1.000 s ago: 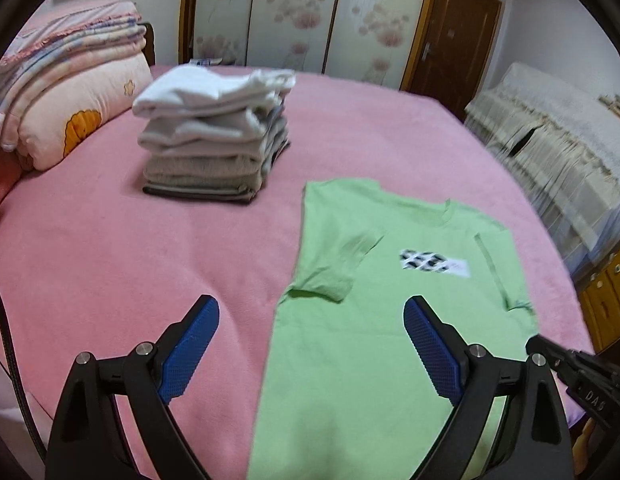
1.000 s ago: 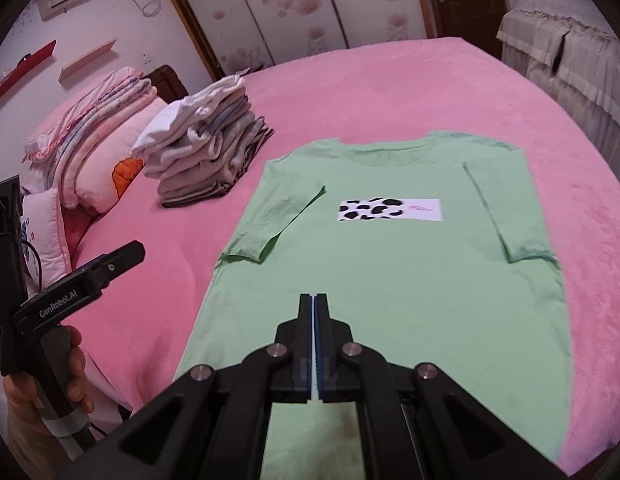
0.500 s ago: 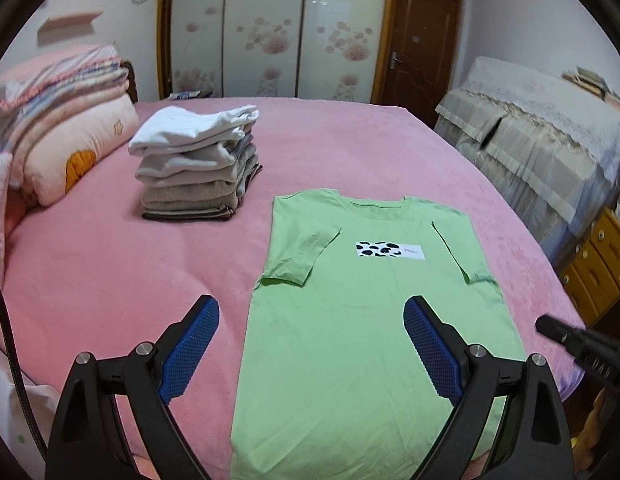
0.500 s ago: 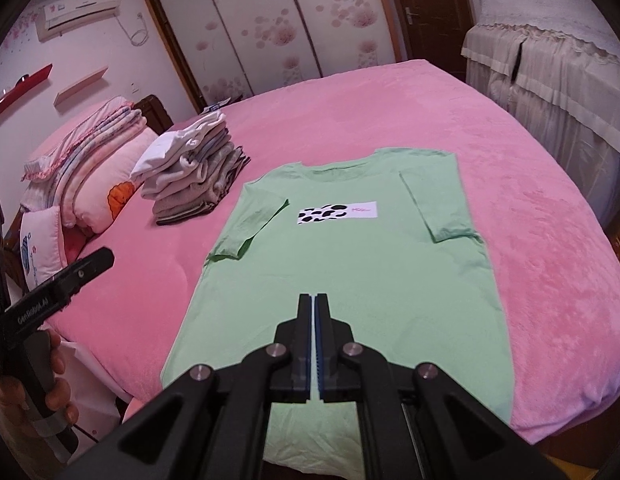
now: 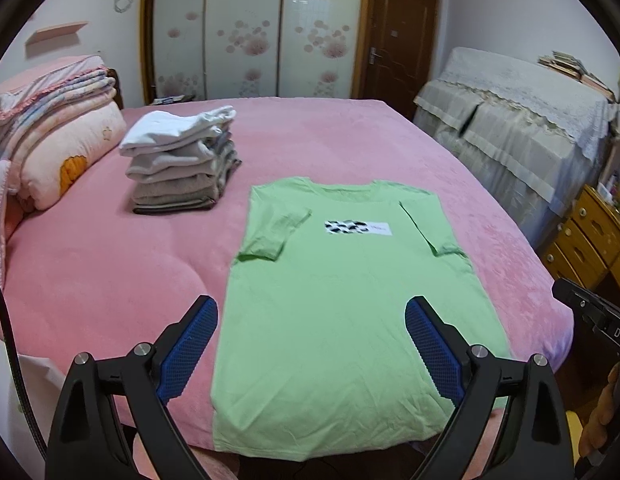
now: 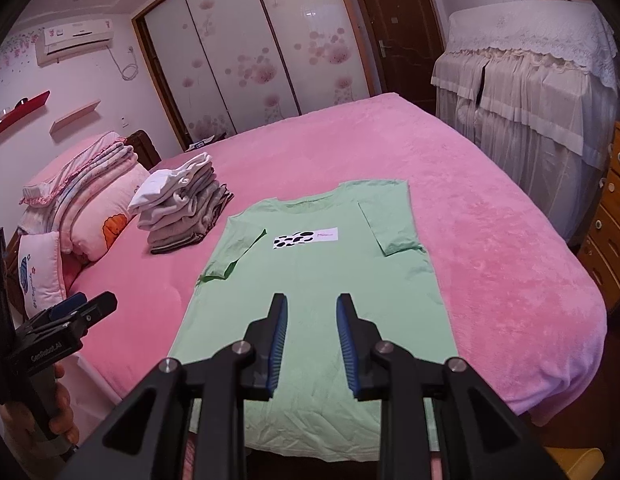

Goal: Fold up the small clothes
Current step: 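Withdraw both tools from the shirt, then move both tools to the shirt hem and grasp it with both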

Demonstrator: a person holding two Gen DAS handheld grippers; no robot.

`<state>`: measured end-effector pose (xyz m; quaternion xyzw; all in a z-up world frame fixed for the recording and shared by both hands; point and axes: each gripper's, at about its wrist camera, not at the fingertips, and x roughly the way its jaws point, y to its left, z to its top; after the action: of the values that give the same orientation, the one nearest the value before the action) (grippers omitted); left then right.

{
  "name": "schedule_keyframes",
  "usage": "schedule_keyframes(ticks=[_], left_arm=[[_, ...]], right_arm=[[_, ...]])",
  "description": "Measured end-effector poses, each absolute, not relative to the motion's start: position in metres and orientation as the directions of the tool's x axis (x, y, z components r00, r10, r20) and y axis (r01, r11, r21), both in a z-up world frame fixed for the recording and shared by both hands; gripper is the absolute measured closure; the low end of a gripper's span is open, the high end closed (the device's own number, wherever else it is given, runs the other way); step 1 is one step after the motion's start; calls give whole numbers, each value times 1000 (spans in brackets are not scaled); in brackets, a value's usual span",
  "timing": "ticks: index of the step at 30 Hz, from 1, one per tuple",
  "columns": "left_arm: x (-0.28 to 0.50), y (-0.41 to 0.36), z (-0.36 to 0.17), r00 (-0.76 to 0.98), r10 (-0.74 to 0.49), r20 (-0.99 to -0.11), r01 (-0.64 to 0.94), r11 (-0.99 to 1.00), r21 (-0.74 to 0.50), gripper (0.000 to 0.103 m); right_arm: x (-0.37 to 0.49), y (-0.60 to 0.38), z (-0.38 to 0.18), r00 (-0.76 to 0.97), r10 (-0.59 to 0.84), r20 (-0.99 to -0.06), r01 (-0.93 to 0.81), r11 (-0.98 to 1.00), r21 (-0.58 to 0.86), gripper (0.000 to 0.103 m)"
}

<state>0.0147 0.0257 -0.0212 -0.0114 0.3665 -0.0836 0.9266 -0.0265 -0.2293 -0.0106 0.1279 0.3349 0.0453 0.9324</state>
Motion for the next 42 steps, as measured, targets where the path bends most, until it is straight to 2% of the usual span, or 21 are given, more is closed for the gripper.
schedule_keyframes(ticks=[8, 15, 19, 21, 23, 24, 29, 35, 37, 39, 42], left_arm=[[1, 26, -47, 689, -157, -707, 197, 980, -26, 9], [-3, 56, -76, 693, -130, -709, 166, 986, -18, 9], [-3, 76, -100, 664, -109, -740, 132, 991, -28, 9], [-1, 89, -116, 633, -107, -767, 115, 992, -43, 9], [-1, 100, -132, 603, -119, -789, 115, 991, -61, 9], [0, 104, -139, 590, -121, -798, 118, 991, -64, 9], [2, 124, -166, 544, -138, -828, 115, 989, -89, 9], [4, 141, -206, 439, -234, -868, 150, 971, -186, 9], [6, 146, -220, 407, -264, -874, 164, 963, -215, 14], [8, 151, -232, 371, -300, -879, 163, 953, -256, 26], [12, 162, -251, 322, -368, -873, 137, 930, -341, 35]], right_arm=[[-49, -233, -25, 776, 119, -619, 22, 977, 214, 78], [-63, -239, -48, 776, 121, -619, 10, 979, 204, 78], [-73, -238, -59, 774, 134, -619, -30, 984, 175, 78], [-77, -240, -64, 770, 140, -622, -44, 985, 167, 72], [-81, -240, -70, 769, 134, -626, -49, 987, 151, 57], [-83, -241, -74, 767, 130, -628, -52, 989, 141, 55], [-80, -251, -100, 728, 133, -672, -64, 990, 126, 54], [-73, -273, -141, 659, 175, -732, -79, 983, 165, 54], [-70, -280, -152, 642, 194, -742, -87, 980, 181, 54], [-68, -289, -165, 616, 217, -758, -91, 975, 205, 54], [-66, -304, -181, 586, 230, -777, -83, 971, 225, 54]])
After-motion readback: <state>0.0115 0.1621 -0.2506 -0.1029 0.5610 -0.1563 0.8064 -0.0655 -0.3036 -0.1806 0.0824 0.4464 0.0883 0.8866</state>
